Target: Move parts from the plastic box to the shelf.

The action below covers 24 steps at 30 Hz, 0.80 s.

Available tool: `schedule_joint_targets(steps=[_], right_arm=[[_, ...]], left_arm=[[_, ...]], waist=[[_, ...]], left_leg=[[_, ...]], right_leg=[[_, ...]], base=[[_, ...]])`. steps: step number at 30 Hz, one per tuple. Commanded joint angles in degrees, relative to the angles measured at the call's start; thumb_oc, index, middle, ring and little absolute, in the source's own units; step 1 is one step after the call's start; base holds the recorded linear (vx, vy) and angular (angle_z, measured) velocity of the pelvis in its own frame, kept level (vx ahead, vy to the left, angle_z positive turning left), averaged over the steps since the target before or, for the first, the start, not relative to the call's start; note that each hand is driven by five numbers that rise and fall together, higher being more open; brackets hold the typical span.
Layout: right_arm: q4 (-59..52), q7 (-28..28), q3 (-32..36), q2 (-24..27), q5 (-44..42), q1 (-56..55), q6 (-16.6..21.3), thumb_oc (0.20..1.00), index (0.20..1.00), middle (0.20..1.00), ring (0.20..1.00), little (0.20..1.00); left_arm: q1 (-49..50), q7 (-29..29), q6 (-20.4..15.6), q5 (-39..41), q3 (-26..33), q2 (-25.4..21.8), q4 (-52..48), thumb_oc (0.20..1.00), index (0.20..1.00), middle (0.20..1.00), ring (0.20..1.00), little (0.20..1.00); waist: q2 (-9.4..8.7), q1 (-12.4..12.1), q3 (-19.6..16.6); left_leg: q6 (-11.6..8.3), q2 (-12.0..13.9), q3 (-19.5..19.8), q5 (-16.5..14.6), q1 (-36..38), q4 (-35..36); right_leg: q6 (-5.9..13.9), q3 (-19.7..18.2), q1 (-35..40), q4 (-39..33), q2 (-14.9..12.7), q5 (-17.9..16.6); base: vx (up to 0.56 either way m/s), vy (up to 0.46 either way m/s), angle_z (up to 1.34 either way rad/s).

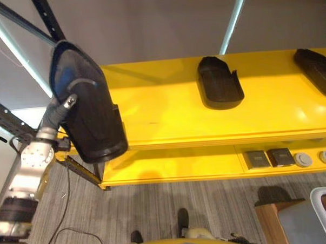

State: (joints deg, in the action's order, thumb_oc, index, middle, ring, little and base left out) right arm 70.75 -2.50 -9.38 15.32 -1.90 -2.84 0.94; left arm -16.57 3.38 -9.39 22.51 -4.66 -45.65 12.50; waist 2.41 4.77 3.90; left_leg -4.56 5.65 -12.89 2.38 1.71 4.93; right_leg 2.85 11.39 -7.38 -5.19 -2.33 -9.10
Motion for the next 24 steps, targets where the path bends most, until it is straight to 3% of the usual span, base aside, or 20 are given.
schedule_joint_targets(steps=[1, 4, 11, 16, 24], right_arm=[[0.66, 1.42, -3.23, -1.65, 0.19, 2.41, -0.05, 1.000, 1.000, 1.000, 1.000, 1.000], [0.61, 2.08, -4.31, -1.12, 0.05, 2.97, 0.10, 1.000, 1.000, 1.000, 1.000, 1.000], [0.96, 2.79, -4.79, -0.42, -2.96, 5.63, 0.34, 1.000, 1.000, 1.000, 1.000, 1.000], [0.99, 2.76, -5.20, -0.43, -4.25, 7.10, 0.36, 1.000, 1.000, 1.000, 1.000, 1.000], [1.33, 2.92, -5.99, -0.61, -7.60, 10.03, 0.20, 1.000, 1.000, 1.000, 1.000, 1.000]], left_arm=[[-7.78, 0.95, -2.40, 3.73, 0.46, -4.03, 1.07, 0.200, 0.200, 0.200, 0.200, 0.200], [-15.80, 0.04, -2.65, 5.12, -3.95, -7.67, 8.40, 0.200, 0.200, 0.200, 0.200, 0.200], [-29.23, -0.61, -2.29, 8.32, -12.16, -10.24, 21.08, 0.200, 0.200, 0.200, 0.200, 0.200], [-34.29, -1.05, -1.87, 7.08, -16.31, -12.68, 24.61, 0.200, 0.200, 0.200, 0.200, 0.200], [-45.33, -3.75, 2.22, -0.72, -27.49, -13.88, 38.00, 0.200, 0.200, 0.200, 0.200, 0.200]], waist=[[-0.97, 0.82, 1.98], [-0.74, 2.31, 3.24], [-1.10, 3.14, 5.47], [-1.23, 3.13, 6.35], [-0.74, 2.86, 7.71]], left_leg=[[-0.79, 2.72, 3.29, -4.14, 0.40, 0.07], [-0.97, 2.74, 2.65, -3.67, -1.77, 0.07], [-1.24, 3.21, 2.41, -1.92, -7.87, 0.07], [-1.47, 3.48, 2.45, -1.13, -9.89, 0.07], [-1.84, 3.73, 2.67, -0.36, -11.04, 0.07]], right_leg=[[6.14, -0.82, 4.47, 0.19, -3.65, 7.72], [6.30, -2.14, 1.56, 0.19, -3.36, 6.94], [6.52, -3.42, -5.15, 0.19, -2.46, 5.16], [6.54, -3.32, -7.07, 0.19, -2.36, 4.64], [6.69, -2.89, -8.21, 0.19, -2.49, 4.36]], base=[[0.00, 0.004, -0.14], [-0.06, 0.017, -0.15], [-0.06, -0.015, -0.11], [0.00, -0.014, -0.04], [0.01, -0.007, -0.02]])
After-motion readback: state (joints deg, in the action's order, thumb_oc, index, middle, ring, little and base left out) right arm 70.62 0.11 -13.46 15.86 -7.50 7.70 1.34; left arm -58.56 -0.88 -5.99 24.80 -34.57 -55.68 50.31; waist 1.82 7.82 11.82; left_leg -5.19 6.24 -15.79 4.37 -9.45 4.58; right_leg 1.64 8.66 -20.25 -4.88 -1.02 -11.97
